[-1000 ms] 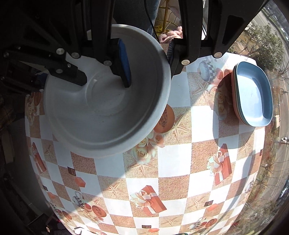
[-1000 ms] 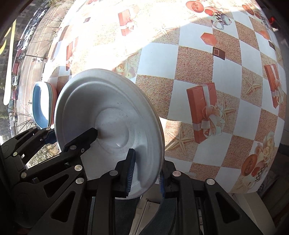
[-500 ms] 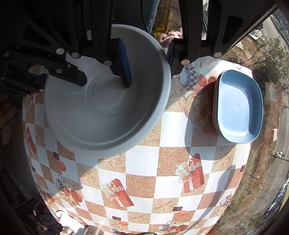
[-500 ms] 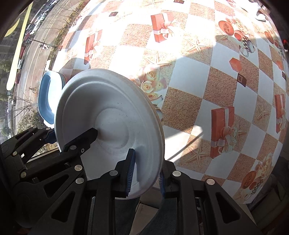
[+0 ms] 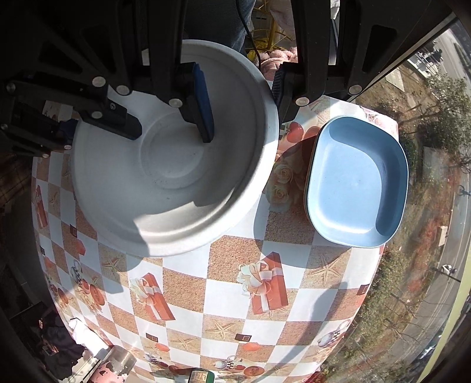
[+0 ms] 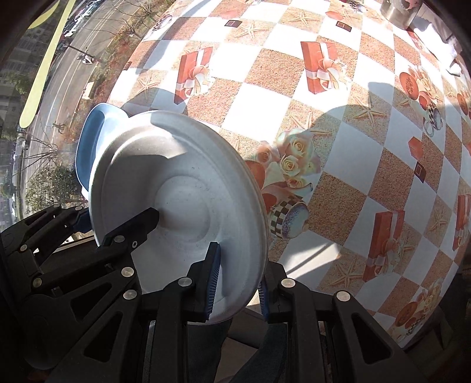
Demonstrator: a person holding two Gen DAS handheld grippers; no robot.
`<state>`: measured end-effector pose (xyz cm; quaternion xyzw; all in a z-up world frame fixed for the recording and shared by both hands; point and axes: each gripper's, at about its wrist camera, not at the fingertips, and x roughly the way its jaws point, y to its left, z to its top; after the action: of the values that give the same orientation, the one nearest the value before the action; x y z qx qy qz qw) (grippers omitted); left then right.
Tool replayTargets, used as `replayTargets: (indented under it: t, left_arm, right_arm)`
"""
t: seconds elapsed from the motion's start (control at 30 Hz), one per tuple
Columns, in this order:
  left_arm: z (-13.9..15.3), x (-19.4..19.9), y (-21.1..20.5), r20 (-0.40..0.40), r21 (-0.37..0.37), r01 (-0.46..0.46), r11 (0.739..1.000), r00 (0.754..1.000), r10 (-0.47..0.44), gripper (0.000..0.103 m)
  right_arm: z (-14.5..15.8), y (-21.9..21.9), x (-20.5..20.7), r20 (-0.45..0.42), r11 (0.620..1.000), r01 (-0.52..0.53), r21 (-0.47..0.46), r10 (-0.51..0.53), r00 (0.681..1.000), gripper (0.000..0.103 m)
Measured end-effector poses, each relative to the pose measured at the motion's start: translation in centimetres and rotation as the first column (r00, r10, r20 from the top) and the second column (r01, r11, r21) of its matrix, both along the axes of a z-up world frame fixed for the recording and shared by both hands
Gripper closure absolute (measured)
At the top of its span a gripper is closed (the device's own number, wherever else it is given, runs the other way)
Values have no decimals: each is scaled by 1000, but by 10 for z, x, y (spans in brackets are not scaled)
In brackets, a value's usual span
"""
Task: Organize plates and bowls
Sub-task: 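Carry the bowl stack with both grippers onto the blue plate and open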
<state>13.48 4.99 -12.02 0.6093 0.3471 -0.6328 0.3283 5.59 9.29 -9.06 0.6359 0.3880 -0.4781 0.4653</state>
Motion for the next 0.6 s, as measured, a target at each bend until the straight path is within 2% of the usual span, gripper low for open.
replayTargets:
  t: [0.3, 0.6]
  left_arm:
    - [1, 17, -12, -16, 2, -37, 999, 999, 37, 64]
    - [-2, 52, -25, -25, 9, -137, 990, 990, 138, 64]
  right_arm:
    - [2, -15, 13, -13, 999, -42, -1, 42, 999, 78]
    - [1, -36, 35, -27, 995, -101, 14, 101, 994, 78]
